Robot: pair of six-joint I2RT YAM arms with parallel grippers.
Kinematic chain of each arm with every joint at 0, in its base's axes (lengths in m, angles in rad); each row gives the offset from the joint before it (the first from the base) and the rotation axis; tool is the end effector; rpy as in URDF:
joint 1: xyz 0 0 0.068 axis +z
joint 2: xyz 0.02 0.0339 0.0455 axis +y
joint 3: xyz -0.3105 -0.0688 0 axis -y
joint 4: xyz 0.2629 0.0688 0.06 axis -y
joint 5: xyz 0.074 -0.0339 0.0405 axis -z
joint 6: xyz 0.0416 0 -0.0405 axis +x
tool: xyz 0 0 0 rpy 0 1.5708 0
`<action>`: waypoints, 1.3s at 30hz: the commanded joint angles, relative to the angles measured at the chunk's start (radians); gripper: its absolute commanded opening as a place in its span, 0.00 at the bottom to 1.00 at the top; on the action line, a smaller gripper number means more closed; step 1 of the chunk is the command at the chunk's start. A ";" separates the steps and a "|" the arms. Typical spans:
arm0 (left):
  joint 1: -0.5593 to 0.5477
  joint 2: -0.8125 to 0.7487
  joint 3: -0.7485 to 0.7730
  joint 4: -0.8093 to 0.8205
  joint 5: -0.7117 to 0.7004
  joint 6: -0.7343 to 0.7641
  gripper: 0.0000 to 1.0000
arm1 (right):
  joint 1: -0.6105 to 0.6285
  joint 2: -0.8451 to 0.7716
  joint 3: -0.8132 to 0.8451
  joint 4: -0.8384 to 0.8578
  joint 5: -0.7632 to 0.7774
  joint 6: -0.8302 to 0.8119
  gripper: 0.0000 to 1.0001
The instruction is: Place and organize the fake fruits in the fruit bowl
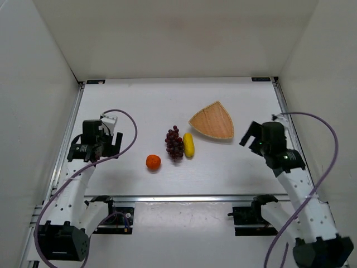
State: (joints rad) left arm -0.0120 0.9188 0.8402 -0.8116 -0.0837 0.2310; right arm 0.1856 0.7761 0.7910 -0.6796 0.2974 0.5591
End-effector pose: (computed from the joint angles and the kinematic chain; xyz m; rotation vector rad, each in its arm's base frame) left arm 0.1711 0.0014 0.3097 0.2627 2.4530 0.1981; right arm 0.1496 0.0157 0.3247 0.5653 2.1290 0.0825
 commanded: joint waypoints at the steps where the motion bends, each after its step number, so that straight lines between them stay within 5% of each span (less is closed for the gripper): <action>1: -0.107 0.040 0.023 -0.020 -0.010 0.051 1.00 | 0.243 0.164 0.088 0.115 -0.046 -0.084 1.00; 4: -0.189 0.098 0.057 -0.029 -0.047 0.074 1.00 | 0.381 0.422 0.152 0.169 -0.095 -0.093 1.00; 10: -0.299 0.210 0.134 -0.061 -0.002 0.053 1.00 | 0.511 0.746 0.345 0.235 -0.116 -0.067 0.78; 18: -0.466 0.310 0.154 -0.061 -0.024 0.042 1.00 | 0.538 1.028 0.542 0.216 -0.188 -0.057 0.80; 28: -0.555 0.360 0.145 -0.052 -0.015 0.022 1.00 | 0.557 1.149 0.587 0.144 -0.145 -0.045 0.72; 30: -0.568 0.370 0.154 -0.052 -0.014 0.022 1.00 | 0.557 1.160 0.587 0.144 -0.156 -0.045 0.63; 34: -0.579 0.397 0.163 -0.052 0.031 0.013 1.00 | 0.566 1.134 0.576 0.144 -0.178 -0.036 0.25; 39: -0.588 0.451 0.204 -0.043 0.100 -0.019 1.00 | 0.566 0.967 0.542 0.111 -0.165 -0.047 0.20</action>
State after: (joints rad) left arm -0.5900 1.3666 0.9855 -0.8700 -0.0505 0.2409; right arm 0.7483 1.8900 1.3342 -0.5316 0.1287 0.5198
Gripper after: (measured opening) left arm 0.998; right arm 0.527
